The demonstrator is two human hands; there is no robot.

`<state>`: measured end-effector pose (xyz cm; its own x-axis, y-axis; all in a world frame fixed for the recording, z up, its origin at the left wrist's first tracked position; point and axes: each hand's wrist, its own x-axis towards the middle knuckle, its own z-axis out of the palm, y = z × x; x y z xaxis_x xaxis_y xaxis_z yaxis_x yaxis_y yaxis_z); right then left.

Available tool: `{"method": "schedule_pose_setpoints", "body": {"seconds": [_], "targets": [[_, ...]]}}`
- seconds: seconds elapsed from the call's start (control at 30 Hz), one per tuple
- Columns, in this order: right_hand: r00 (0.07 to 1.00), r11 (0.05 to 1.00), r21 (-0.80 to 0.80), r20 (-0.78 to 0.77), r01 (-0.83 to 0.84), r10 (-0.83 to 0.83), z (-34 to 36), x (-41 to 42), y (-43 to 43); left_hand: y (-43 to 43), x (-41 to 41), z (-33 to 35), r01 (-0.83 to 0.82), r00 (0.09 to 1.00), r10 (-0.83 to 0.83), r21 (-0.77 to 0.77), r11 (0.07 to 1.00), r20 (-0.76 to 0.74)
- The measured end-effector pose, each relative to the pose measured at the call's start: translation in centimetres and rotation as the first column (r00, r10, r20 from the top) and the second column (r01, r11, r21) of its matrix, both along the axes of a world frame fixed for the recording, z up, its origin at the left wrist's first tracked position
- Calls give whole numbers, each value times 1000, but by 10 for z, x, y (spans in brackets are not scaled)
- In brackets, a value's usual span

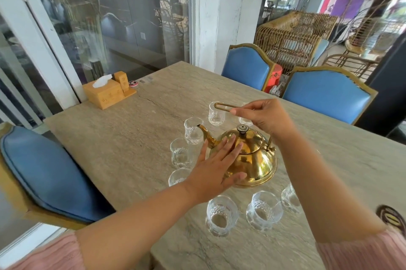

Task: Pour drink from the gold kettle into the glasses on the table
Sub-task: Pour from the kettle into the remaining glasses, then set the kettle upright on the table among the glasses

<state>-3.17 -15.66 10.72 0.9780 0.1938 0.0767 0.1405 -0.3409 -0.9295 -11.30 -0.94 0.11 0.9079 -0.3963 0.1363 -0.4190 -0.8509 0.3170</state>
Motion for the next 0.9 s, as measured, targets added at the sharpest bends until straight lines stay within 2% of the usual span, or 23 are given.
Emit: {"method": "schedule_pose_setpoints", "body": {"seconds": [0.27,0.43,0.53,0.7,0.8,0.9], "targets": [[961,962,89,-118,259,-248,-12,-3,12,23,30,1,77,997,-78,-109,991,-4],[926,916,181,-199,357,-322,-16,-3,26,40,57,3,180,983,-184,-164,970,-10],[904,866,276,-230,416,-360,-22,-2,36,47,77,2,239,971,-241,-127,963,1],[856,794,322,-236,515,-460,-38,4,51,56,105,-3,308,951,-308,-11,951,-5],[814,749,320,-267,580,-516,-50,5,60,56,118,-11,324,944,-321,27,946,-75],[781,695,357,-281,624,-557,-62,6,66,53,128,-22,349,927,-344,3,937,-150]]}}
